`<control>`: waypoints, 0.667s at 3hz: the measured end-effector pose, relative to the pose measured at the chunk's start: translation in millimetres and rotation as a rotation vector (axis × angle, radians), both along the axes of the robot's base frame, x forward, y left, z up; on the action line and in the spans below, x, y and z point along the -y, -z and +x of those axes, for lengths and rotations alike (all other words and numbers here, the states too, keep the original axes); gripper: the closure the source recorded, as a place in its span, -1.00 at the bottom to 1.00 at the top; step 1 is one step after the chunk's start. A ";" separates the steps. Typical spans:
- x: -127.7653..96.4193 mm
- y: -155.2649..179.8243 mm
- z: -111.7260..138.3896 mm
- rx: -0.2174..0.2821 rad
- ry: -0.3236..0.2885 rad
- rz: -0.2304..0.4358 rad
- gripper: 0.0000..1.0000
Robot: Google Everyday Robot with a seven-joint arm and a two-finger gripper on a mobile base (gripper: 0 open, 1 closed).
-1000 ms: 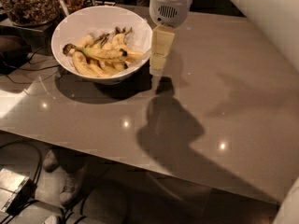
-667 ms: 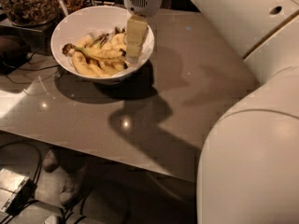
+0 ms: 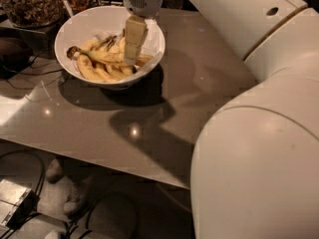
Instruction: Pick banana from white bowl
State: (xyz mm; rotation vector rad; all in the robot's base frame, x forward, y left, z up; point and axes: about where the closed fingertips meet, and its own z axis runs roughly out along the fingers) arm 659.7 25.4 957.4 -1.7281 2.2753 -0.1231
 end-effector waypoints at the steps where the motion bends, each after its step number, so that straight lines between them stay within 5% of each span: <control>1: -22.7 9.1 14.0 -0.028 0.004 0.010 -1.00; 2: -41.8 17.7 22.4 -0.053 0.006 0.022 -0.98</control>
Offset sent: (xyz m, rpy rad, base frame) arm 0.0118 0.0453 -0.0237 -0.0293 0.1721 -0.0176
